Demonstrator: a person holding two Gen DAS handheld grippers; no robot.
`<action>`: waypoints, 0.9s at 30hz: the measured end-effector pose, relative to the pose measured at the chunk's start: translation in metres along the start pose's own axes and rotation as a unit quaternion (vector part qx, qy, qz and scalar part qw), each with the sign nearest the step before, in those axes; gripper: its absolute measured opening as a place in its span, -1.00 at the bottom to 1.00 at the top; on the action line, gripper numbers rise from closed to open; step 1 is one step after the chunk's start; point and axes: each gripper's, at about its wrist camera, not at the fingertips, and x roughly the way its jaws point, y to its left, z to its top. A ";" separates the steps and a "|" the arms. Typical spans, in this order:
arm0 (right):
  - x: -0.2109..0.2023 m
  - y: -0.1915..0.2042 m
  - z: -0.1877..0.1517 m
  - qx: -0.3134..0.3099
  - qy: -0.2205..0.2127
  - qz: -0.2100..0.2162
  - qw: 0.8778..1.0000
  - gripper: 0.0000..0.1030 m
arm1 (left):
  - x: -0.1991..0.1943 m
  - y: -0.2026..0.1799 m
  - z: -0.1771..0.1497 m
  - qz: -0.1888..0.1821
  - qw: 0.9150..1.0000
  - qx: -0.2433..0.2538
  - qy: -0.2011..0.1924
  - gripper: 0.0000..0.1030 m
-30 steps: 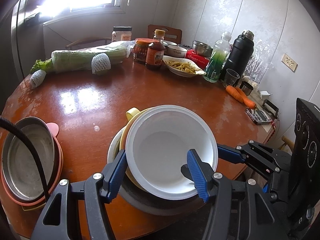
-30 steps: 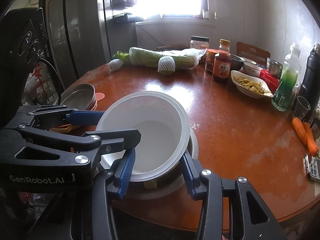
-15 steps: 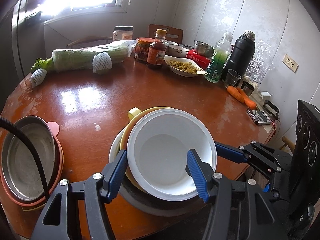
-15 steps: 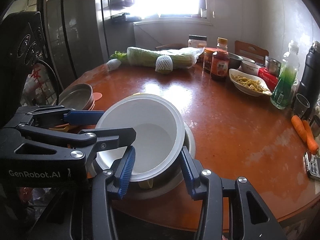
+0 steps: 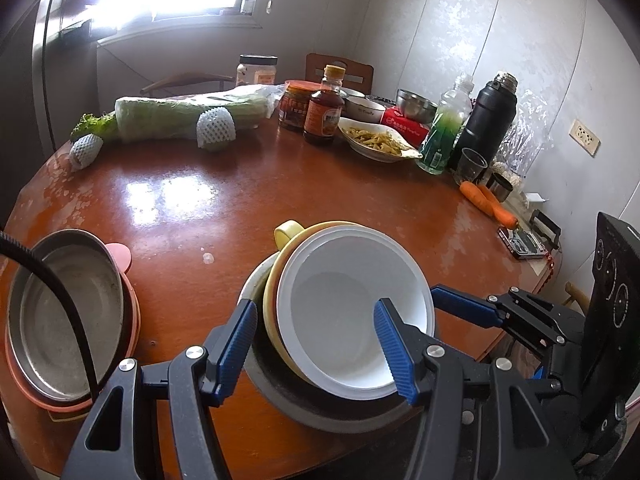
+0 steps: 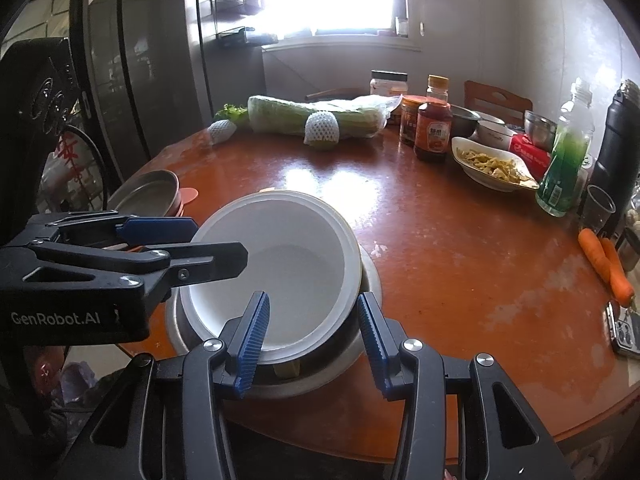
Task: Organize plates and bowls
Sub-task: 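Open the left gripper to release the paper bowl and withdraw, then grasp the steel bowl rim with the left gripper and tilt the nested stack up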
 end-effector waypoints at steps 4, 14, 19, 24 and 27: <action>-0.001 -0.002 0.001 0.003 0.000 -0.002 1.000 -0.08 | -0.002 0.002 0.000 0.003 1.000 -0.002 -0.001 0.17; -0.010 -0.007 0.005 0.011 -0.009 -0.010 1.000 -0.01 | -0.013 0.008 0.000 0.015 1.000 -0.006 -0.013 0.19; -0.015 -0.007 0.007 0.011 -0.014 -0.014 1.000 0.03 | -0.018 0.013 -0.001 0.021 1.000 -0.011 -0.016 0.21; -0.019 -0.008 0.009 0.012 -0.016 -0.020 1.000 0.11 | -0.021 0.018 -0.002 0.027 0.999 -0.017 -0.016 0.22; -0.022 -0.009 0.011 0.013 -0.020 -0.026 0.999 0.14 | -0.023 0.020 -0.003 0.032 0.999 -0.021 -0.017 0.25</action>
